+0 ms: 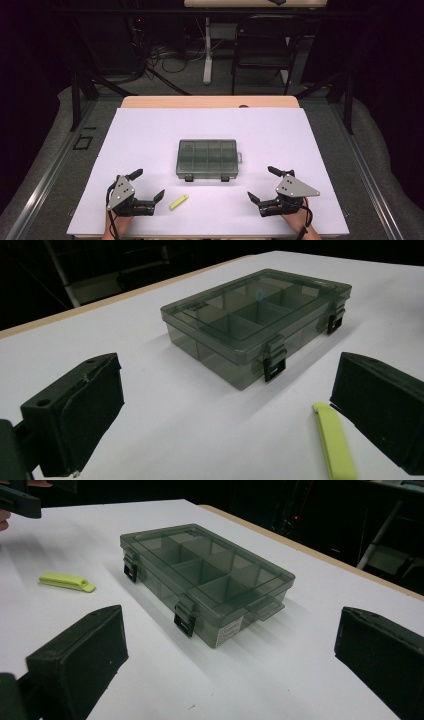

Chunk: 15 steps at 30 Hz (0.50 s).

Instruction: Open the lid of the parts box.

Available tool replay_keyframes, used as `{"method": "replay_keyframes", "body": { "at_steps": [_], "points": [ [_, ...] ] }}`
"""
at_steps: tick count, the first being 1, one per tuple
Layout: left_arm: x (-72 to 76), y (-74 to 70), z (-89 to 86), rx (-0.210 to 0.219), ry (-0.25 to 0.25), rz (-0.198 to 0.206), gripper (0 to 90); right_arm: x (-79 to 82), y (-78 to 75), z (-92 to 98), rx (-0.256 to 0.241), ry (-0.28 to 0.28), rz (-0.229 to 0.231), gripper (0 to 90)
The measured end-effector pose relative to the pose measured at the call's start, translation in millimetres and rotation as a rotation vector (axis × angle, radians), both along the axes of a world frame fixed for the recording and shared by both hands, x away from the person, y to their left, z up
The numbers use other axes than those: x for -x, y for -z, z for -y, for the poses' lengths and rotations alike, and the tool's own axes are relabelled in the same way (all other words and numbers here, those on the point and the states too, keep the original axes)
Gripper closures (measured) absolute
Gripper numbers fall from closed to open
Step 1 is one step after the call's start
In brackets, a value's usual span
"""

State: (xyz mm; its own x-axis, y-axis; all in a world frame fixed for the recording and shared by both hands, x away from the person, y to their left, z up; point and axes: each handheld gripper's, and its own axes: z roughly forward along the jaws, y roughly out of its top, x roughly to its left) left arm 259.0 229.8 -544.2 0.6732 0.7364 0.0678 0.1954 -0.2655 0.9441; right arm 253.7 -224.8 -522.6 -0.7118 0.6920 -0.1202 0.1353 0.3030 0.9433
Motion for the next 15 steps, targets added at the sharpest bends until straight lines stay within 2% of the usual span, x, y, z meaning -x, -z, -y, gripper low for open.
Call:
{"method": "replay_keyframes", "body": {
  "at_steps": [15],
  "points": [
    [-27.3,-4.5,14.8,-0.044,0.061,-0.046,0.0,-25.8,-1.7,-12.5,0.034,-0.028,-0.062,0.0]
  ]
}}
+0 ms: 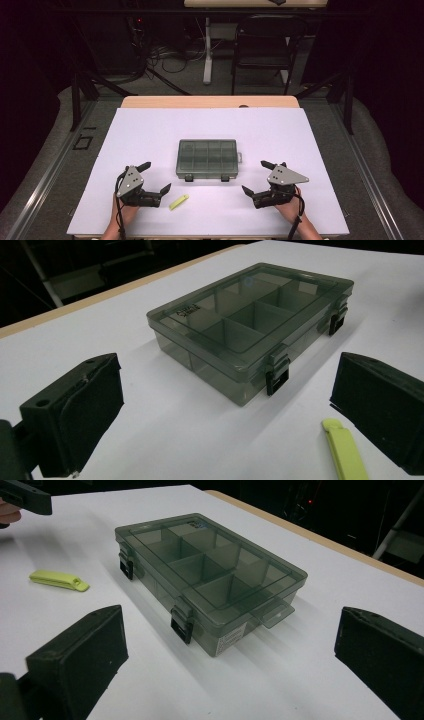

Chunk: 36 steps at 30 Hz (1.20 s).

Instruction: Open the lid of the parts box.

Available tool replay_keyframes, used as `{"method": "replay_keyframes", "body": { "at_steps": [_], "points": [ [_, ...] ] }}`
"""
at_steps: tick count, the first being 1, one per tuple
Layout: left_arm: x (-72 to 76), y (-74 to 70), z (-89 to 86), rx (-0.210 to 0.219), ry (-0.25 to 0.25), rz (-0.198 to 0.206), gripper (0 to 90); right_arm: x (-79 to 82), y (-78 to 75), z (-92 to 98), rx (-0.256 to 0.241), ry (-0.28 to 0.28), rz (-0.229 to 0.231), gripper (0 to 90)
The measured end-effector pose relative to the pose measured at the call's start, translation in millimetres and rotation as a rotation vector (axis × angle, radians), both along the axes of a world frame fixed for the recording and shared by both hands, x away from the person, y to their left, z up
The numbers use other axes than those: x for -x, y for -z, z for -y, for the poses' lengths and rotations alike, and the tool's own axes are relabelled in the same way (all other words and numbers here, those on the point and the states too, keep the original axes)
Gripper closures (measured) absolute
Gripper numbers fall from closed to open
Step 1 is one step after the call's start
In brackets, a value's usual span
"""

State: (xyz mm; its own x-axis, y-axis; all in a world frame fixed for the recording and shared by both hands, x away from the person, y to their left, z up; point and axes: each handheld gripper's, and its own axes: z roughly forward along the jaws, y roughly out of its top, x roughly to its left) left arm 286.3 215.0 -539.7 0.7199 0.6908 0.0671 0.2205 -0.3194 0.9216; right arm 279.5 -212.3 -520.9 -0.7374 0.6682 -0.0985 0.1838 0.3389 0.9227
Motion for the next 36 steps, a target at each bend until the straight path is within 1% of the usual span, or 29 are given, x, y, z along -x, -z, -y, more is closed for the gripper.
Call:
{"method": "replay_keyframes", "body": {
  "at_steps": [6,12,16,17,21,22,24,25,32,36],
  "points": [
    [-9.5,-0.8,4.6,-0.013,0.019,-0.016,0.0,-8.4,0.2,-4.0,0.001,-0.009,-0.021,0.0],
    [-19.1,-0.9,7.8,-0.027,0.036,-0.038,0.0,-17.2,0.6,-7.7,0.018,-0.018,-0.058,0.0],
    [-24.4,-0.5,11.4,-0.033,0.046,-0.049,0.0,-22.0,0.9,-10.5,0.026,-0.022,-0.070,0.0],
    [-25.8,-0.7,12.2,-0.041,0.050,-0.053,0.0,-23.3,1.2,-11.5,0.026,-0.027,-0.073,0.0],
    [-30.4,-0.5,15.5,-0.050,0.059,-0.059,0.0,-27.4,1.3,-14.4,0.037,-0.033,-0.088,0.0],
    [-32.1,-0.8,16.0,-0.059,0.064,-0.060,0.0,-28.6,1.4,-15.1,0.040,-0.036,-0.091,0.0],
    [-34.4,-0.4,17.4,-0.057,0.070,-0.069,0.0,-31.1,1.8,-16.2,0.047,-0.039,-0.098,0.0],
    [-36.2,-0.6,18.0,-0.064,0.075,-0.070,0.0,-32.0,1.9,-16.5,0.050,-0.038,-0.103,0.0],
    [-44.1,-0.1,22.0,-0.077,0.101,-0.095,0.2,-39.2,4.3,-19.8,0.075,-0.061,-0.140,0.0],
    [-47.0,0.4,26.1,-0.098,0.119,-0.101,1.2,-42.4,6.3,-22.0,0.090,-0.070,-0.160,0.0]
  ]
}}
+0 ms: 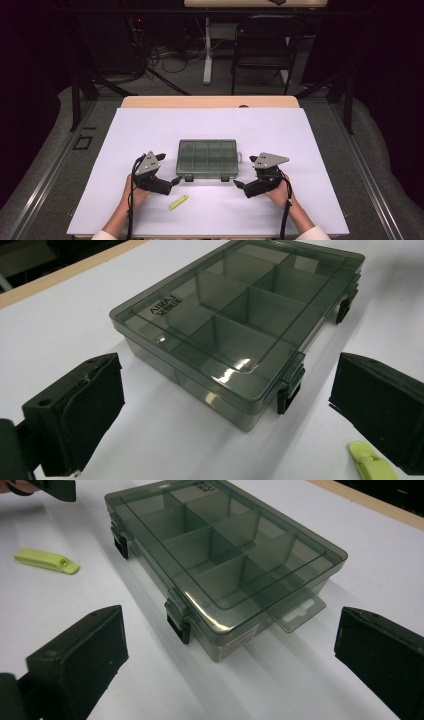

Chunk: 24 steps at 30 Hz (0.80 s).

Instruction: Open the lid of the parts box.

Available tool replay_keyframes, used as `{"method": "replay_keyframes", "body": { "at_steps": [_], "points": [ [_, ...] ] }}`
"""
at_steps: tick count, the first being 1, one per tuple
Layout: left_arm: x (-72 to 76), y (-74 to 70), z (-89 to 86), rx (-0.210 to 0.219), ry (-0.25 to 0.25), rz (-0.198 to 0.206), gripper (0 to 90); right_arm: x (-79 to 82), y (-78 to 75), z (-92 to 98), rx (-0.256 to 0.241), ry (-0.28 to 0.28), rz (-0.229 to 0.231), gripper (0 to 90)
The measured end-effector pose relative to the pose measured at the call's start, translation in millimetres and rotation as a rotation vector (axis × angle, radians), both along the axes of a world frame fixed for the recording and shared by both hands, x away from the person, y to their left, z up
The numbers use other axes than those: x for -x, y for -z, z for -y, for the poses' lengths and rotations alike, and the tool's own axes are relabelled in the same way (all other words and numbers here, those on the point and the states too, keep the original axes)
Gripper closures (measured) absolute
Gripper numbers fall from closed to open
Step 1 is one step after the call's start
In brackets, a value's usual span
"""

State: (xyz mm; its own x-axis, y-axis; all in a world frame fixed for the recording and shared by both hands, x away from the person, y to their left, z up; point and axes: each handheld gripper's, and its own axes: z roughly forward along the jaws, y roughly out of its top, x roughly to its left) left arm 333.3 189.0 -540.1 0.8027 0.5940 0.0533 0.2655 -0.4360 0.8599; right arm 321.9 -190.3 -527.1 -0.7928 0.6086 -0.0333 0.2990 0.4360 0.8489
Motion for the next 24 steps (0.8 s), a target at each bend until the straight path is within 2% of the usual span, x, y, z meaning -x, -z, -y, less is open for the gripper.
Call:
{"method": "replay_keyframes", "body": {
  "at_steps": [6,15,24],
  "points": [
    [-0.5,2.0,3.7,-0.028,0.021,-0.005,5.8,-1.2,3.7,-3.5,0.024,-0.018,-0.029,2.7],
    [-1.9,9.1,7.8,-0.064,0.040,-0.031,19.0,-8.8,10.9,-13.6,0.069,-0.009,-0.040,17.5],
    [-2.6,12.5,8.9,-0.085,0.043,-0.042,31.1,-10.5,13.7,-15.3,0.079,0.008,-0.048,31.8]
  ]
}}
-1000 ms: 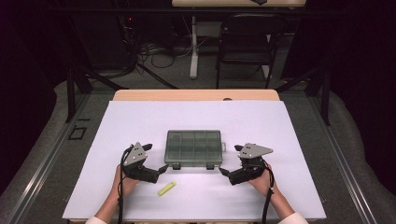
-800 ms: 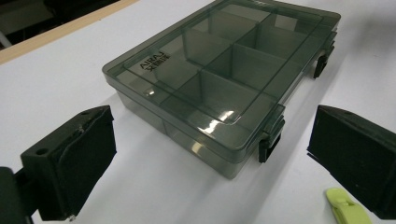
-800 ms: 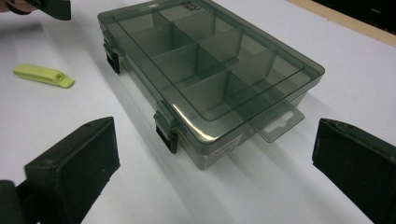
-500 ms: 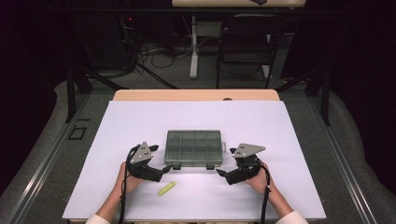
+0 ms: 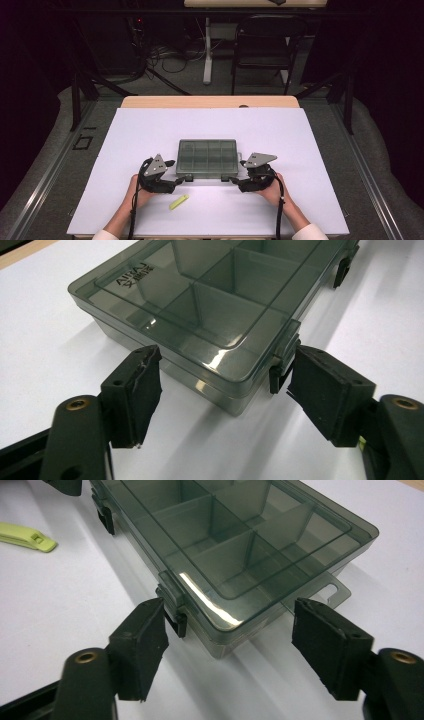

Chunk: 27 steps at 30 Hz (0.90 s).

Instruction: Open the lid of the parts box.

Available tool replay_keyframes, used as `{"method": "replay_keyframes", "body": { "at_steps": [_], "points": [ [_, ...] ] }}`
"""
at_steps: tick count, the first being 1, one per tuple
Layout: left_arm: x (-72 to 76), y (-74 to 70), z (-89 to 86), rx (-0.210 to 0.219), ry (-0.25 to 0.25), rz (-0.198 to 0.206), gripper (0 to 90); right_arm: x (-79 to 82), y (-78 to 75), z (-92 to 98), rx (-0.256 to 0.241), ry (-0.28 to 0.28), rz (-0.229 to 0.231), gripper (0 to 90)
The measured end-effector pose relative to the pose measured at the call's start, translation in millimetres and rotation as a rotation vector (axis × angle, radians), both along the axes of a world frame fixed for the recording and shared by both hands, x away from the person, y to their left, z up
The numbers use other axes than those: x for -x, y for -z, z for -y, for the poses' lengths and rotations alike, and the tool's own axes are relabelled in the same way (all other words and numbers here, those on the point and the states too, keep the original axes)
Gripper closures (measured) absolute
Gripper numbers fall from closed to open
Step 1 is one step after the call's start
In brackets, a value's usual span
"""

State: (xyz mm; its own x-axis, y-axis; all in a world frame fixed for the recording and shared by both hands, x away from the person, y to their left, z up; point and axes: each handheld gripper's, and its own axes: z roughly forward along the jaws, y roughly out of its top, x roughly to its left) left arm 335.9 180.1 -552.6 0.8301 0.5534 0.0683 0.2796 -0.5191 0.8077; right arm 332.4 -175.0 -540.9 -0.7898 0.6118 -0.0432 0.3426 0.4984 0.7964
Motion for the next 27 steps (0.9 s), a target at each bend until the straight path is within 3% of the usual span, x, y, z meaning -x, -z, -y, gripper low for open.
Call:
{"method": "replay_keyframes", "body": {
  "at_steps": [5,11,21,27],
  "points": [
    [-0.8,0.6,-2.8,0.017,0.018,-0.009,36.9,-0.2,3.2,-0.1,0.009,0.002,-0.006,39.3],
    [-1.9,2.2,-4.6,0.002,0.006,-0.013,43.5,0.3,5.8,-2.3,0.033,0.012,-0.007,45.9],
    [-2.2,5.3,-6.2,0.005,0.012,-0.028,47.3,0.4,8.7,-3.7,0.061,0.012,-0.005,47.2],
    [-2.1,5.5,-6.7,0.006,0.016,-0.029,48.5,0.2,9.8,-2.8,0.044,0.016,-0.019,47.7]
  ]
}}
